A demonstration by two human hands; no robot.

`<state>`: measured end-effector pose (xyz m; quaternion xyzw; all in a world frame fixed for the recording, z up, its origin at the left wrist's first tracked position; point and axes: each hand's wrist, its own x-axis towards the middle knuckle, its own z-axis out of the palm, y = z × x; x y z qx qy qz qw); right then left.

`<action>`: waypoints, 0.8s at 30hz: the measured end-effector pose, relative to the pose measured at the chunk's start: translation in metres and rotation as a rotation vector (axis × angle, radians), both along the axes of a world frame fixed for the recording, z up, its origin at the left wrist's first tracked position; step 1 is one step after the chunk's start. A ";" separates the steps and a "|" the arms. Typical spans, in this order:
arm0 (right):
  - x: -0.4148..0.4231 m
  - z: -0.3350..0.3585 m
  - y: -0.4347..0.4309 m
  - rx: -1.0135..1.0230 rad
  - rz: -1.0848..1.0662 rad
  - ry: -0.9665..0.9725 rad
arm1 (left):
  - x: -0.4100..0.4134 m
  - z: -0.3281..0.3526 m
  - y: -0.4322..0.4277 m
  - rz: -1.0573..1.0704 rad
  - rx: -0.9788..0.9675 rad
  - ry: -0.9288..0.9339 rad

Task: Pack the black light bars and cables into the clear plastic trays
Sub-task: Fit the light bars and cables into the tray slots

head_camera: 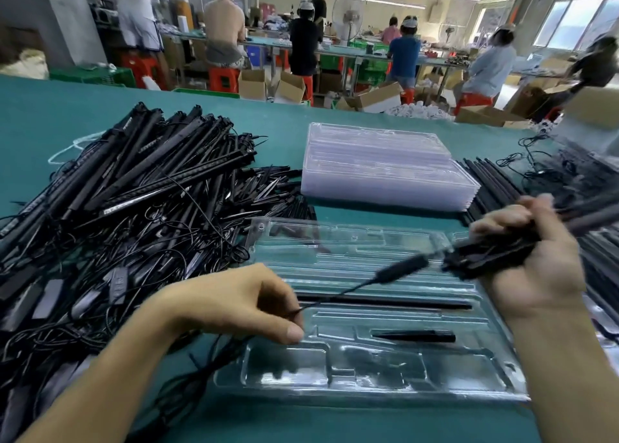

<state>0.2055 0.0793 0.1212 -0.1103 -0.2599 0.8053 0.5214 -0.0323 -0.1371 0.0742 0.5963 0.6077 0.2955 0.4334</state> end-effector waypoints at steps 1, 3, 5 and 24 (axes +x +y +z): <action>0.010 0.000 0.012 0.006 -0.020 0.027 | -0.003 -0.002 -0.006 0.014 -0.035 0.007; 0.032 0.001 0.029 0.037 -0.007 0.019 | -0.007 -0.007 -0.013 0.097 -0.085 0.070; 0.047 0.004 0.035 0.088 0.075 -0.132 | -0.006 -0.012 -0.015 0.158 -0.077 0.179; -0.046 -0.058 -0.173 1.366 0.461 -1.487 | -0.029 -0.046 -0.008 0.760 0.189 0.758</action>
